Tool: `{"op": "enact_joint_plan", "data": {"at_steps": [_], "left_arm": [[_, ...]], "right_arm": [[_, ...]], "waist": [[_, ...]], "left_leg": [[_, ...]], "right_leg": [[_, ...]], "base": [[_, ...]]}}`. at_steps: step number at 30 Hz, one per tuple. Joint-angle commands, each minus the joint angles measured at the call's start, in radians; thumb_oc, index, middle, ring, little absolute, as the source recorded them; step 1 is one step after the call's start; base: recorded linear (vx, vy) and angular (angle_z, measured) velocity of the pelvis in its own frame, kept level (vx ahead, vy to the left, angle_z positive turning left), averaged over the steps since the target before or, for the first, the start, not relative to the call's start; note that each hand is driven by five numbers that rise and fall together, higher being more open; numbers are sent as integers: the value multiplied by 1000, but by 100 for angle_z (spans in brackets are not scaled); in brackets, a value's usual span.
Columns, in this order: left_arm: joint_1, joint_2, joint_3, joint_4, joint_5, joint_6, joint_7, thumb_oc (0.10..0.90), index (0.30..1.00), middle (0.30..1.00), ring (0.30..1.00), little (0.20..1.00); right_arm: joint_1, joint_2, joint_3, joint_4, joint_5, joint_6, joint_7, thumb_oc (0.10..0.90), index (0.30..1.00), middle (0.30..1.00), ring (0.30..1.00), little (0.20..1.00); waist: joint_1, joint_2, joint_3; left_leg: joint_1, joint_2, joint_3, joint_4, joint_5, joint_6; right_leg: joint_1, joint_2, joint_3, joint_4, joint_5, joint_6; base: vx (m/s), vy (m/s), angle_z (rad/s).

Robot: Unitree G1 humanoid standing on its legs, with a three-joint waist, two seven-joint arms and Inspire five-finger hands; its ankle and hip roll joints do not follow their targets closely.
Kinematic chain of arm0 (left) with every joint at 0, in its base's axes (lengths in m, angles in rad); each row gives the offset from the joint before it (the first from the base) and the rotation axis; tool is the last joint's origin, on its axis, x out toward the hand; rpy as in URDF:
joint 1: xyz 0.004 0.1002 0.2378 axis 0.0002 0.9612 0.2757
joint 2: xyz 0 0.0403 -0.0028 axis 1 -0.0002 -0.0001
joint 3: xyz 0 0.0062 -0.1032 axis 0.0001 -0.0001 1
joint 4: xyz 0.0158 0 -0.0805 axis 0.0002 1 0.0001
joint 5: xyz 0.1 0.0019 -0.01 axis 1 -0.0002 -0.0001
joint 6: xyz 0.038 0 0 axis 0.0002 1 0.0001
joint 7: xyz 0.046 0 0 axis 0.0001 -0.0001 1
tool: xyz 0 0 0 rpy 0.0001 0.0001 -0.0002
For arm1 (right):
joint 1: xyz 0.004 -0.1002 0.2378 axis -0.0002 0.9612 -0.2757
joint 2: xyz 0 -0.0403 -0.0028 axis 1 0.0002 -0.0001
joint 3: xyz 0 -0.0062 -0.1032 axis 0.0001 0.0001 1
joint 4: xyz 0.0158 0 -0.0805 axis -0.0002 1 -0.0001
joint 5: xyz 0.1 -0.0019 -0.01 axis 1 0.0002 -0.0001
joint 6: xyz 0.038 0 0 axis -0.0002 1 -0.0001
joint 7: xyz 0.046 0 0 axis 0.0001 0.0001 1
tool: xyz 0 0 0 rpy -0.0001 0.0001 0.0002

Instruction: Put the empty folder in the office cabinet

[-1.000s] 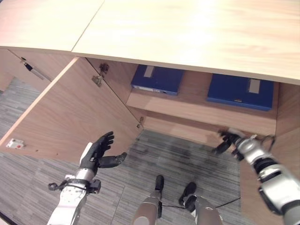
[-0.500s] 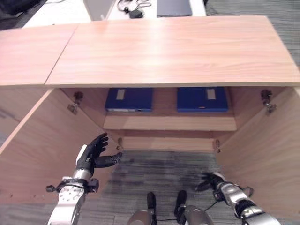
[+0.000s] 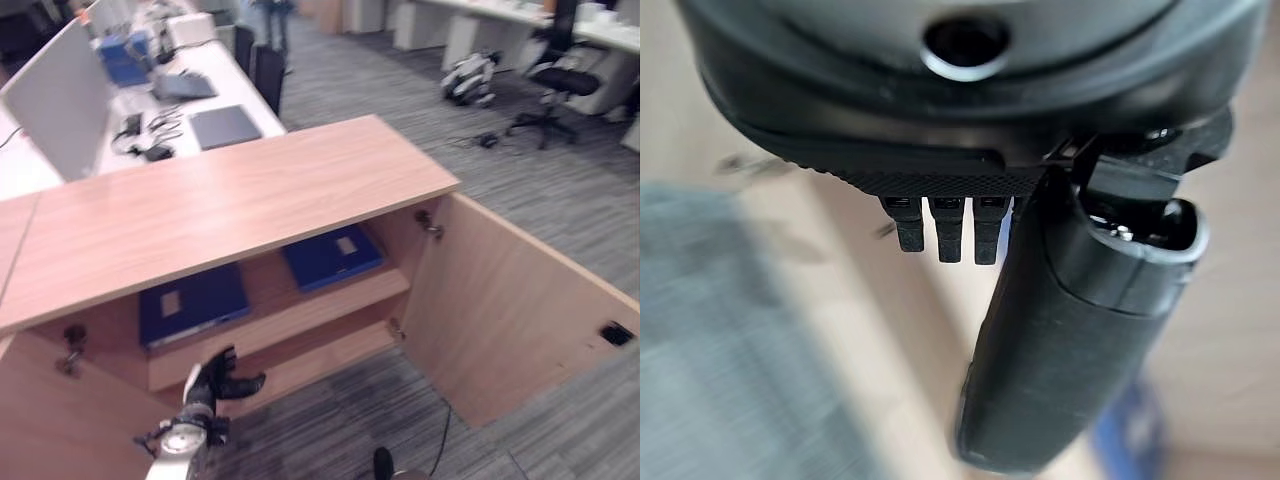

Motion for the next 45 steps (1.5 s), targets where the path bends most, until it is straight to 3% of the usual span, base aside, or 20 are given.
{"op": "enact_joint_plan", "data": {"at_steps": [1,4,9,14,16,17,18,19,21,23,28,34,45], "left_arm": [[-34,-7,3,-16,-8,-49,-9,800,900,900,900,900],[-56,-40,-19,86,-25,-49,-9,800,900,900,900,900],[-100,-69,-32,167,-58,-59,4,800,900,900,900,900],[-138,-82,-48,280,-29,-63,10,800,900,900,900,900],[-166,-95,-34,390,-60,-58,13,800,900,900,900,900],[-166,-95,-34,391,-60,-59,12,800,900,900,900,900],[-155,-95,-6,432,-84,-49,-1,800,900,900,900,900],[-157,-97,-5,434,-84,-50,-3,800,900,900,900,900],[-158,-99,45,524,-133,-42,-15,800,900,900,900,900],[-174,-96,65,592,-127,-43,-23,800,900,900,900,900],[-157,-69,99,617,-90,-41,-30,800,900,900,900,900],[-151,-51,99,657,-38,-36,-28,800,900,900,900,900],[-153,2,113,735,-49,-34,-35,800,900,900,900,900]], "right_arm": [[-71,-47,-36,24,40,-57,-31,800,900,900,900,900],[-67,-57,-60,13,66,-71,-44,800,900,900,900,900],[-39,-82,-116,-66,102,-105,-83,800,900,900,900,900],[-5,-127,-171,-212,56,-135,-140,800,900,900,900,900],[-32,-177,-184,-290,11,-146,-174,800,900,900,900,900],[-32,-177,-184,-291,11,-145,-174,800,900,900,900,900],[-45,-224,-201,-331,-21,-154,-180,800,900,900,900,900],[-45,-226,-202,-332,-22,-153,-180,800,900,900,900,900],[-69,-277,-207,-417,-74,-156,-181,800,900,900,900,900],[-99,-304,-187,-495,-120,-154,-176,800,900,900,900,900],[-122,-353,-141,-613,-223,-133,-164,800,900,900,900,900],[-204,-430,-68,-743,-290,-135,-115,800,900,900,900,900],[-391,-483,92,-818,-161,-194,-1,800,900,900,900,900]], "waist": [[-13,12,-16],[-43,14,-10],[-80,18,2],[-101,18,37],[-87,20,71],[-88,20,71],[-69,25,73],[-71,26,74],[-58,31,75],[-42,22,65],[-3,8,32],[14,32,27],[51,31,11]], "left_leg": [[-5,-25,-117,-1,-89,29],[-2,-28,-83,-1,-95,34],[-16,-31,-89,-1,-90,33],[-31,-34,-89,-1,-88,33],[-50,-20,-56,-1,-74,25],[-51,-20,-57,-1,-74,25],[-59,-5,-27,-1,-62,14],[-58,-5,-29,-1,-62,13],[-62,11,-15,-1,-54,9],[-68,7,-1,-1,-50,7],[-67,6,16,-1,-29,-11],[-58,34,11,-1,-12,-38],[-51,80,1,-1,18,-79]], "right_leg": [[-34,10,12,28,-13,92],[-49,13,34,29,2,105],[-69,5,41,49,-3,104],[-105,-14,37,89,-3,114],[-133,-60,-59,123,-1,117],[-133,-60,-59,124,-2,117],[-119,-112,-157,142,-24,104],[-119,-113,-158,144,-26,104],[-99,-166,-160,173,-44,99],[-57,-189,-169,141,-32,108],[-3,-152,-196,24,-43,112],[23,-110,-209,0,-57,90],[52,-63,-232,-15,-87,60]], "base": [[49,117,-55],[-1,70,-28],[-37,40,-16],[-72,15,3],[-169,-33,-14],[-88,-70,-52],[-52,-56,-56],[-82,-121,-71],[-35,-117,-55],[-3,-115,-29],[62,-168,-17],[49,-149,-10],[34,-123,2]]}}
